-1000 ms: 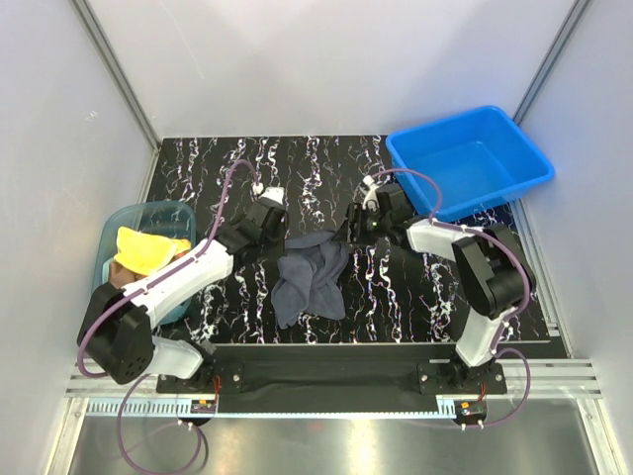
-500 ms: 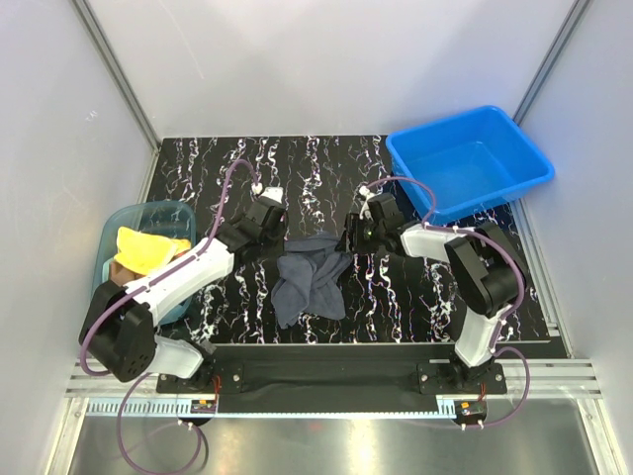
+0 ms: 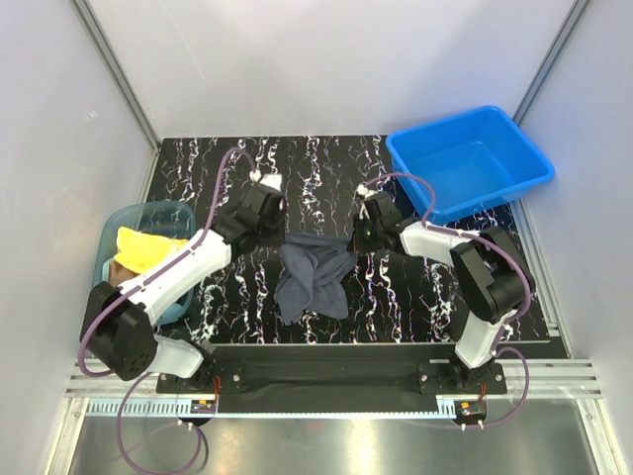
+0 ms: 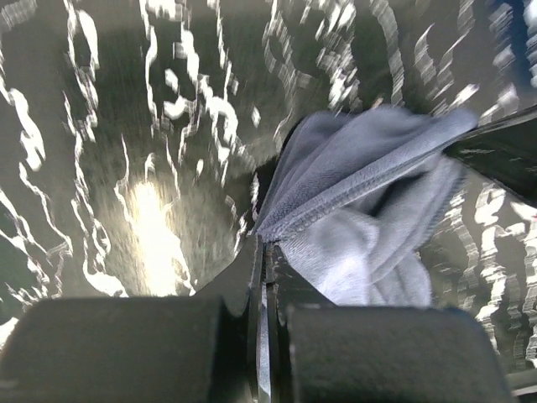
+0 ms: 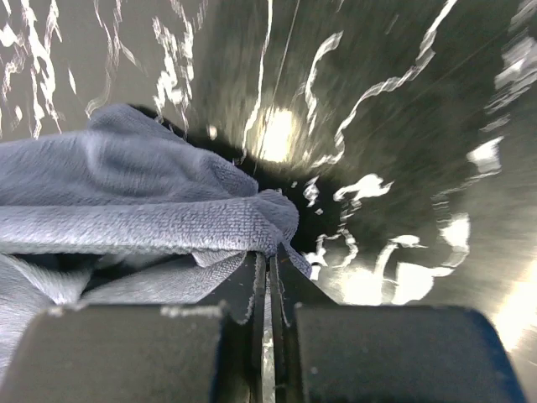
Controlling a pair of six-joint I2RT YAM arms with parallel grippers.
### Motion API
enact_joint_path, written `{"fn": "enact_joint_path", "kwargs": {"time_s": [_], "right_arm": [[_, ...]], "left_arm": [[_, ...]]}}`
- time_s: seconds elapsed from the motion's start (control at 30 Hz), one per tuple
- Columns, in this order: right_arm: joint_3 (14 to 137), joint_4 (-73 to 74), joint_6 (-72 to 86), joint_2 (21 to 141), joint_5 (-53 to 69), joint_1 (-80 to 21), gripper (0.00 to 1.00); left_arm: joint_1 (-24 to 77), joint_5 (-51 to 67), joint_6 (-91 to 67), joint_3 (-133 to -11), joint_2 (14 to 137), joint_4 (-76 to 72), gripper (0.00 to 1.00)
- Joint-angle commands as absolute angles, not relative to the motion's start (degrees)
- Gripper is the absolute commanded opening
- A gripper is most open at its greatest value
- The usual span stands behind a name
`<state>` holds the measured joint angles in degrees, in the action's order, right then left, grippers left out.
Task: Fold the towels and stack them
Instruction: Flatten out the crumpled towel
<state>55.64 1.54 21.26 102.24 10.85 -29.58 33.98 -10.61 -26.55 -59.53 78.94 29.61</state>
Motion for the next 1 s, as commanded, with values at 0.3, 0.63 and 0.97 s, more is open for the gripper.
{"fn": "enact_joint_path", "kwargs": {"time_s": [0.3,0.63,0.97], "right_arm": [[80.33,33.3,11.34,72.97,-9.32,-29.71,0.0],[78.49,42.97,14.67,53.54,-0.09,-29.71,0.0],[69.72,39.56,20.11,60.7,-5.97,-29.62,0.0]], "left_arm": [[31.91,-5.38,-11.0,-93.77,73.84,43.41,0.0],[32.08,10.63,-13.62,-95.98,63.9,52.02,0.0],[29.54,14.41,-18.01,-81.59,69.68,46.86,0.0]]}}
